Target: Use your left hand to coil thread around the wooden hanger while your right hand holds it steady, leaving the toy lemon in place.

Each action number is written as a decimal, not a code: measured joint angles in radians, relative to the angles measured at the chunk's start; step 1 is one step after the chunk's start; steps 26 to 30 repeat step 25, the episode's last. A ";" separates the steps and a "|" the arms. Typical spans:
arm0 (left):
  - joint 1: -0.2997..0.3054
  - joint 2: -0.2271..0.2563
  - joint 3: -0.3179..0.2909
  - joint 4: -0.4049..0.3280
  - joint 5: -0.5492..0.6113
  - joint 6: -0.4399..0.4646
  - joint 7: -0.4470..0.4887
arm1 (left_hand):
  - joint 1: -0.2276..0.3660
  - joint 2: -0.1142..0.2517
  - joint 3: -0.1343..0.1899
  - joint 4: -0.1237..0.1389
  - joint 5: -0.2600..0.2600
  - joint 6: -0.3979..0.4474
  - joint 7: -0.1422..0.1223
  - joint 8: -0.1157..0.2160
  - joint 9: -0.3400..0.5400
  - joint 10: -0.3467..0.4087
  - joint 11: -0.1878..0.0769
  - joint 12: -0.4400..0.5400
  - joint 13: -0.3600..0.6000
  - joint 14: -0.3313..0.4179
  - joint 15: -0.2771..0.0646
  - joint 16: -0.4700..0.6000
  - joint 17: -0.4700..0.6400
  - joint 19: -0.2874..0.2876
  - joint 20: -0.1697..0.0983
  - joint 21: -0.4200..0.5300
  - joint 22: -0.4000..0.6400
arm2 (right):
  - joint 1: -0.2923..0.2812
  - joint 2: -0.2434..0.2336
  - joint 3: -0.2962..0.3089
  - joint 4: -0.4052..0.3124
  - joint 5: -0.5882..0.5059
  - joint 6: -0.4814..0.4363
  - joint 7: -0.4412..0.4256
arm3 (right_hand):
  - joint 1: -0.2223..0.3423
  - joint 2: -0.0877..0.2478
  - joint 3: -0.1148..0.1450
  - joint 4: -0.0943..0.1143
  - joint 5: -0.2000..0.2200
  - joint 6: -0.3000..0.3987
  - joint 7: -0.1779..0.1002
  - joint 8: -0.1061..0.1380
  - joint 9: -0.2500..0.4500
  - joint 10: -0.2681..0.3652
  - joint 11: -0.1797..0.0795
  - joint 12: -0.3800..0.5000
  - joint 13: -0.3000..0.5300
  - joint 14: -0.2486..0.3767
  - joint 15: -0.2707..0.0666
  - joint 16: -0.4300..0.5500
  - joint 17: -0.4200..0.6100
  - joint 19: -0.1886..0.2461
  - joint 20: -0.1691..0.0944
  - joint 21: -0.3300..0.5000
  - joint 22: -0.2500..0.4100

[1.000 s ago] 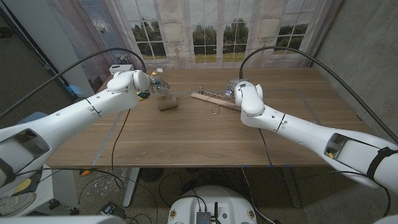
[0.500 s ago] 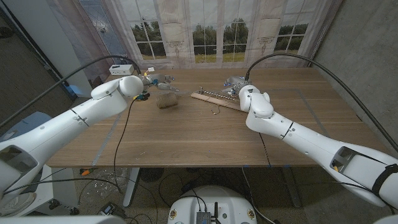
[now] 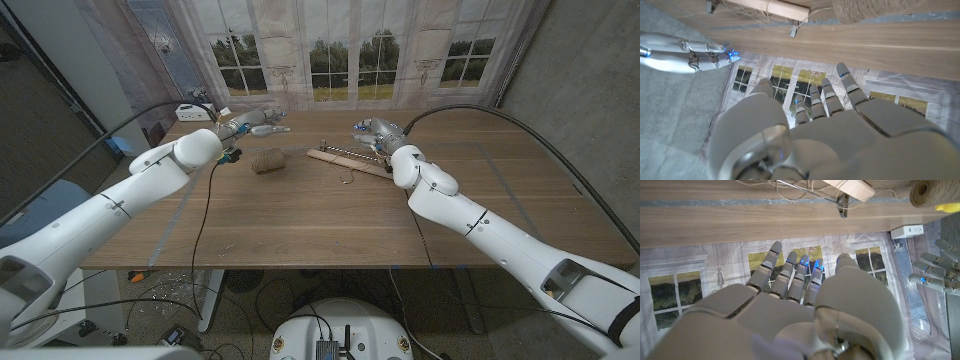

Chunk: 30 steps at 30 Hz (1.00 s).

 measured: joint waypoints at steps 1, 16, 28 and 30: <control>0.011 -0.005 -0.011 0.008 -0.011 -0.024 0.015 | 0.003 0.002 0.005 -0.001 0.000 0.004 0.003 0.000 0.000 0.005 -0.002 0.000 -0.001 0.003 -0.002 0.003 0.000 0.008 -0.003 0.000 0.000 | -0.011 0.003 0.011 0.003 0.030 0.035 -0.031 | 0.000 0.000 0.004 0.002 -0.006 0.004 0.004 0.000 0.000 0.002 -0.002 0.000 0.000 0.000 0.000 0.000 -0.001 0.000 0.000 0.000 0.000; 0.078 -0.074 -0.094 0.155 -0.225 -0.348 0.031 | 0.001 0.011 0.034 -0.021 0.000 0.073 0.036 0.007 0.000 0.073 0.019 0.015 -0.016 0.066 -0.005 0.011 -0.005 0.064 -0.007 0.000 0.000 | -0.152 0.062 0.137 0.065 0.282 0.347 -0.234 | 0.035 -0.014 0.066 -0.037 -0.039 0.089 0.045 0.019 -0.005 0.070 0.021 0.017 -0.005 0.060 -0.005 0.009 -0.025 0.031 0.013 0.000 0.000; 0.067 -0.130 -0.114 0.285 -0.348 -0.454 -0.048 | 0.001 0.011 0.038 -0.017 0.000 0.094 0.046 0.011 0.000 0.080 0.026 0.015 -0.019 0.077 -0.005 0.011 -0.004 0.077 -0.005 0.000 0.000 | -0.218 0.107 0.210 0.137 0.420 0.631 -0.339 | 0.028 -0.036 0.071 -0.042 -0.060 0.131 0.055 0.027 -0.005 0.108 0.040 0.025 -0.009 0.087 -0.005 0.019 -0.033 0.043 0.018 0.000 0.000; 0.067 -0.130 -0.114 0.285 -0.348 -0.454 -0.048 | 0.001 0.011 0.038 -0.017 0.000 0.094 0.046 0.011 0.000 0.080 0.026 0.015 -0.019 0.077 -0.005 0.011 -0.004 0.077 -0.005 0.000 0.000 | -0.218 0.107 0.210 0.137 0.420 0.631 -0.339 | 0.028 -0.036 0.071 -0.042 -0.060 0.131 0.055 0.027 -0.005 0.108 0.040 0.025 -0.009 0.087 -0.005 0.019 -0.033 0.043 0.018 0.000 0.000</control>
